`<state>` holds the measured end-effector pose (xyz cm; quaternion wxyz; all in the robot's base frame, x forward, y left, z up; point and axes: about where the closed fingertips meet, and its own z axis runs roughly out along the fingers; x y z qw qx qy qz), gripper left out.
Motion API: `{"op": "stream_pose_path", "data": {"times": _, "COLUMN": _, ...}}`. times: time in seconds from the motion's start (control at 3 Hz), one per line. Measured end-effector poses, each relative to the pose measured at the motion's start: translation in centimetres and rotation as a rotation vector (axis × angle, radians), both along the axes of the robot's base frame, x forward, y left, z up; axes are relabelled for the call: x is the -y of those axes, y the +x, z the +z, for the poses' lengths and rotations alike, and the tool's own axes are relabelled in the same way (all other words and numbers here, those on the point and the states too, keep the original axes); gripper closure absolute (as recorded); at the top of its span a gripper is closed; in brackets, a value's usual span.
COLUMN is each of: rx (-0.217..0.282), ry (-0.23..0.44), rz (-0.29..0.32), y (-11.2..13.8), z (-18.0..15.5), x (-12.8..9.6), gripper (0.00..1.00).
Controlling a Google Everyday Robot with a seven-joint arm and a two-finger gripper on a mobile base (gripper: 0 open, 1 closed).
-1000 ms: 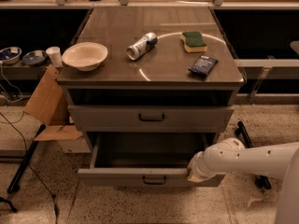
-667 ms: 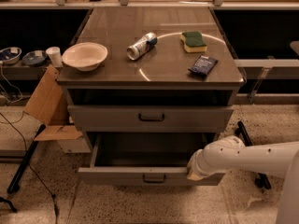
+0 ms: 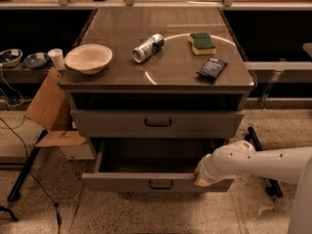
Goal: Open middle drawer
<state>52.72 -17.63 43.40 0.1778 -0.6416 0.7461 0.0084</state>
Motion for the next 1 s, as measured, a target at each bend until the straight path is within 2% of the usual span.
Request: {"op": "stream_pose_path", "data": {"times": 1.0, "rx": 0.019, "ry": 0.007, "rz": -0.011, "y": 2.1, "z": 0.8, "x": -0.5, "gripper": 1.00}}
